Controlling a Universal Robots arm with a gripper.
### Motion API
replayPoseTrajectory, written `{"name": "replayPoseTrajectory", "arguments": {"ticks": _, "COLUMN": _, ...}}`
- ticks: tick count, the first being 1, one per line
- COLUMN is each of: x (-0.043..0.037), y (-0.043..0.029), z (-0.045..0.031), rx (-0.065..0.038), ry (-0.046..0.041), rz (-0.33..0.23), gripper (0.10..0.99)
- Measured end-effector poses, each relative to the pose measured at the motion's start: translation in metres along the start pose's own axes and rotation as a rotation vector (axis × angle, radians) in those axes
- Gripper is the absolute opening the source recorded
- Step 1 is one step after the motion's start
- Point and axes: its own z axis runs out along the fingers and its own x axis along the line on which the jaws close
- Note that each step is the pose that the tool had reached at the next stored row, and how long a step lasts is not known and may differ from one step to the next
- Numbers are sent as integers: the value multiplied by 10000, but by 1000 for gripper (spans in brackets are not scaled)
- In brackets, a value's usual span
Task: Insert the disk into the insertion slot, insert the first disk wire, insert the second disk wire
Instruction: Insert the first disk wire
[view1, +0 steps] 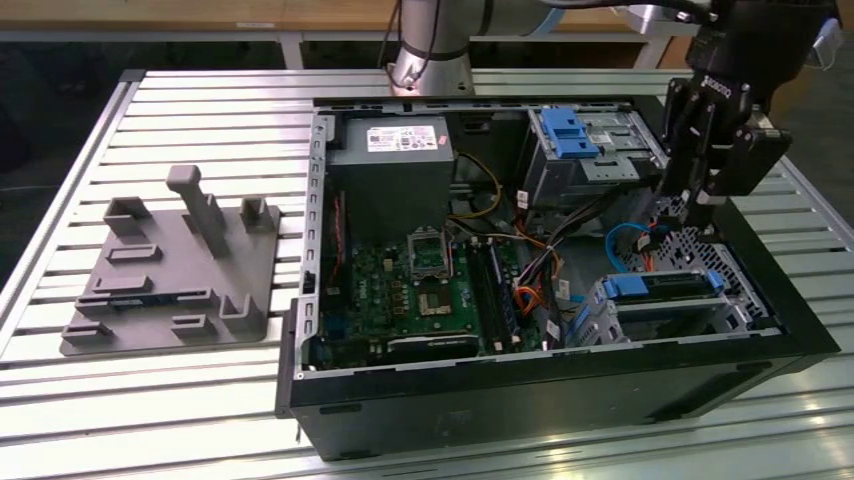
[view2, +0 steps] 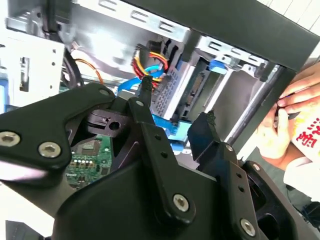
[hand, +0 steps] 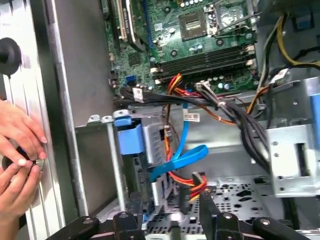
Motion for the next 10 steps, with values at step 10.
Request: {"name": "replayPoseTrajectory", "arguments": {"ticks": 10, "x": -42, "y": -31, "z": 85, "rx": -278, "ry": 335, "rz": -256, "gripper": 482}}
